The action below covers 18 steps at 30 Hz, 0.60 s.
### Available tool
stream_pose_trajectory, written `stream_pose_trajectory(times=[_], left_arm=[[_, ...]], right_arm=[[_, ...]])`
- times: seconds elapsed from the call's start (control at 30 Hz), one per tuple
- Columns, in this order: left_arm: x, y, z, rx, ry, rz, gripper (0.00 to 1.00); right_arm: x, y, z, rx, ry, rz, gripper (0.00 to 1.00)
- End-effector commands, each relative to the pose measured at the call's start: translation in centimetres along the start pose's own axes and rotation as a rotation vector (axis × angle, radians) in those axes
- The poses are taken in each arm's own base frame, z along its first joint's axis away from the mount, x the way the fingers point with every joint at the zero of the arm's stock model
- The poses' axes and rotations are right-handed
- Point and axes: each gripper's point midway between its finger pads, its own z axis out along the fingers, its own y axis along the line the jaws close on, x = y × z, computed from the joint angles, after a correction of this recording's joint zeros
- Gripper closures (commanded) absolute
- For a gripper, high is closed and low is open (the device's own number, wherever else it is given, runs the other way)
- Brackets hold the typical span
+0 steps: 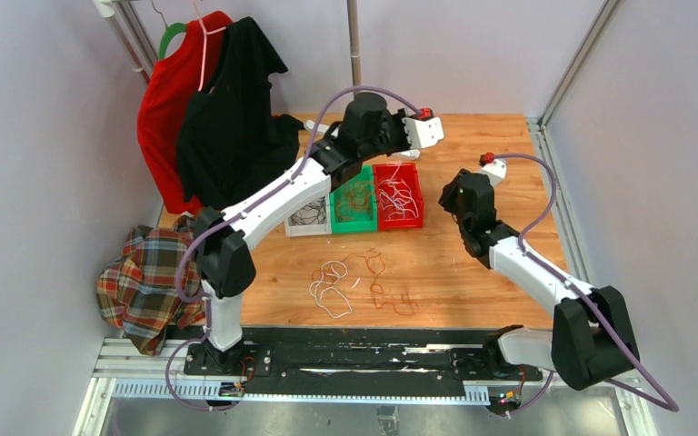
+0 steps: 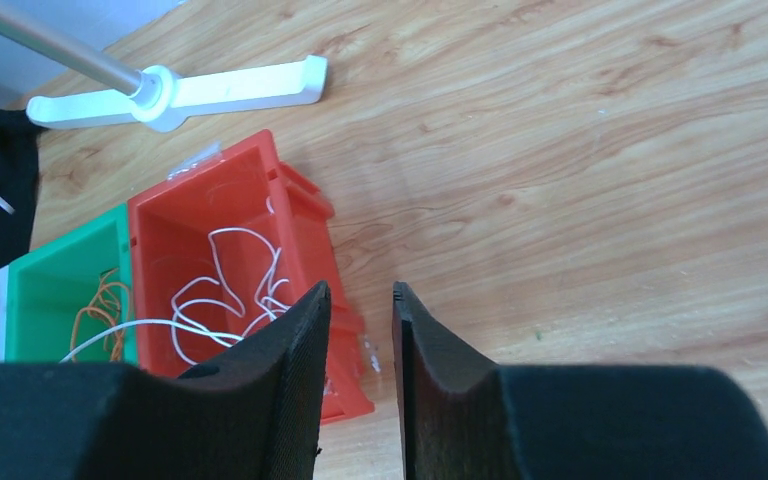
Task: Untangle the cables
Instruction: Place the cable in the bin.
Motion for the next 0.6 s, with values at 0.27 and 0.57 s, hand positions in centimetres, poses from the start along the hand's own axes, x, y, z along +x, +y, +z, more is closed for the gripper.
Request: stream_pose_trajectory(times=[0.27,0.57], left_arm=[[9.5,-9.8,3.5,0.235,0.343,-0.073,1.0],[14.4,-13.9,6.0,0.278,0.446,-0.045,0.99]], right_arm=[[-0.7,-5.8,-2.3,0.154,-0.063,0.101,0.73],[-0.8,-6.9,-3.0,0.181,-0.069,0.131,0.73]])
